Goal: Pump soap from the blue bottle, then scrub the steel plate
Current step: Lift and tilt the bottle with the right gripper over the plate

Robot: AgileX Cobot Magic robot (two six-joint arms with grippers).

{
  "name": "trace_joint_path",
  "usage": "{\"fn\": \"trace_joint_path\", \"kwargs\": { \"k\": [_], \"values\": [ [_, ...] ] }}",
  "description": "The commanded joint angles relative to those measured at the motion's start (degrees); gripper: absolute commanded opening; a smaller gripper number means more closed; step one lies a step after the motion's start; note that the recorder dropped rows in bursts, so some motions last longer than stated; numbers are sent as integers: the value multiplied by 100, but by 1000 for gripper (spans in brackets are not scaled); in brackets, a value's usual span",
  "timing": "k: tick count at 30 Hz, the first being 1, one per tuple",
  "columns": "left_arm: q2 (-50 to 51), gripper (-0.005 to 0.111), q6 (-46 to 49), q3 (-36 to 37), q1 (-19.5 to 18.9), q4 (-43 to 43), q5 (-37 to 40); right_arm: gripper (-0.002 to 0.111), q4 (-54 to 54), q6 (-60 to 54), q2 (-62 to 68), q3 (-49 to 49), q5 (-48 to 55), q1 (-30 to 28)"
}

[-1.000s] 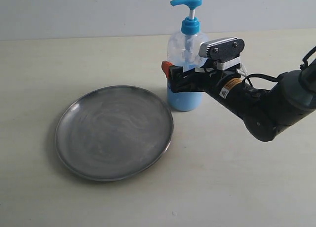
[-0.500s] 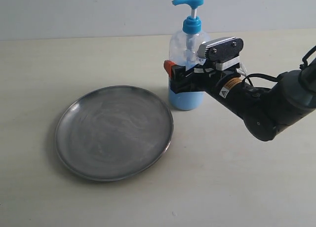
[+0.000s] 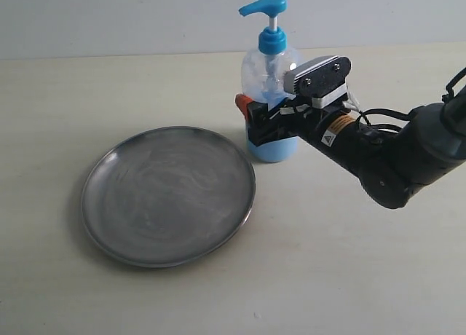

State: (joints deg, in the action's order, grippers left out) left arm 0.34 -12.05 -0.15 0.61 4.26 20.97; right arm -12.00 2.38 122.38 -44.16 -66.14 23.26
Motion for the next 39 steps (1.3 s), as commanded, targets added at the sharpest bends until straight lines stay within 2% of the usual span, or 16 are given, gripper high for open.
{"fn": "trace_joint_path", "kwargs": {
  "k": [1, 9, 22, 27, 31, 39],
  "values": [
    [-34, 0, -23, 15, -12, 17, -37, 0, -198, -558, -81, -25, -5, 3],
    [-34, 0, -23, 15, -12, 17, -37, 0, -242, -1139, -435, -25, 497, 3],
    [-34, 0, -23, 15, -12, 17, -37, 0, -474, -1094, -640, -59, 699, 3],
    [-34, 0, -23, 15, -12, 17, -37, 0, -708, -1081, -640, -441, 1601, 3],
    [-34, 0, -23, 15, -12, 17, -37, 0, -823, -1029, -640, -589, 1701, 8],
    [-34, 0, -23, 15, -12, 17, -37, 0, -785, -1137, -650, -735, 1908, 380]
  ]
}}
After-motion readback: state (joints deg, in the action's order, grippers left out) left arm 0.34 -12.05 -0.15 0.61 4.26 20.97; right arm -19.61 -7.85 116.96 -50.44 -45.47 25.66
